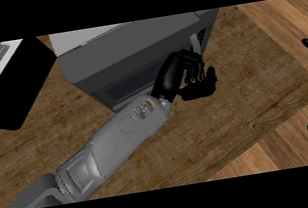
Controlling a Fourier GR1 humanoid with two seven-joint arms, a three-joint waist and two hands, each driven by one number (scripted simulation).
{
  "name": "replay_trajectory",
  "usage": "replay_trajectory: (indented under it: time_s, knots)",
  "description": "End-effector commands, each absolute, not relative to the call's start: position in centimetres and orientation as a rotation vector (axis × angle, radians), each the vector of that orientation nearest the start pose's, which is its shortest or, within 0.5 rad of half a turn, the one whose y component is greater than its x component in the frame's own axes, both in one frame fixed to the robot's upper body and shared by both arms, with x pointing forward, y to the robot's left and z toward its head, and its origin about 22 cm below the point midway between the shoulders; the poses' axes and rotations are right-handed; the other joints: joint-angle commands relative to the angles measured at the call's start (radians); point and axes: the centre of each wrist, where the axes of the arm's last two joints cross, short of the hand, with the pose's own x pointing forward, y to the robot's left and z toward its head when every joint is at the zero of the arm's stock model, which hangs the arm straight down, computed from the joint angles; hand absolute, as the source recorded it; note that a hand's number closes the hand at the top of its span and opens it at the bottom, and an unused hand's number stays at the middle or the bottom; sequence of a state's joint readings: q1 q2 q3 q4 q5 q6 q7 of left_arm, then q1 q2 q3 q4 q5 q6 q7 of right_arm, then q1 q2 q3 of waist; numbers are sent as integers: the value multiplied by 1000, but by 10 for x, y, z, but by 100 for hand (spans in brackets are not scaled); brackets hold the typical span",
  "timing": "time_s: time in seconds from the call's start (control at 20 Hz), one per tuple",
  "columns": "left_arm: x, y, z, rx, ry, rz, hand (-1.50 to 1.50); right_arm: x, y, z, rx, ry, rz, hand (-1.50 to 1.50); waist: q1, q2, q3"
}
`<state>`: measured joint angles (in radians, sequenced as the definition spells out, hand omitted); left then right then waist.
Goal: Pick up the milk, place it into the microwave and close the microwave
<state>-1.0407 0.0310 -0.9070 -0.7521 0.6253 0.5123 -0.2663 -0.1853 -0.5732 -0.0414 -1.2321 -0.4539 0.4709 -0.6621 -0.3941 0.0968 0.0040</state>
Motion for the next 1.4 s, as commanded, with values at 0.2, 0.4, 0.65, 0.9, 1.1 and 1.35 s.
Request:
replay_trajectory:
  time_s: [0.2,0.4,0.65,0.9,1.1,1.35]
  knots:
    - [362,-22,87,-181,-1844,-560,150,292,-368,53,524,-2047,406,-150,-39,6,2]
    - [362,-21,84,-169,-1837,-557,150,303,-353,89,620,-2063,622,150,-35,-4,-1]
    - [363,-20,82,-156,-1828,-541,150,304,-328,103,742,-2037,754,150,-52,-7,2]
    - [364,-19,83,-149,-1831,-502,150,300,-313,110,793,-2024,801,150,-63,-7,2]
    - [362,-19,80,-140,-1832,-493,150,297,-301,115,835,-2010,843,150,-78,-7,3]
    - [363,-19,81,-113,-1841,-463,150,292,-293,120,862,-1999,868,150,-97,-7,4]
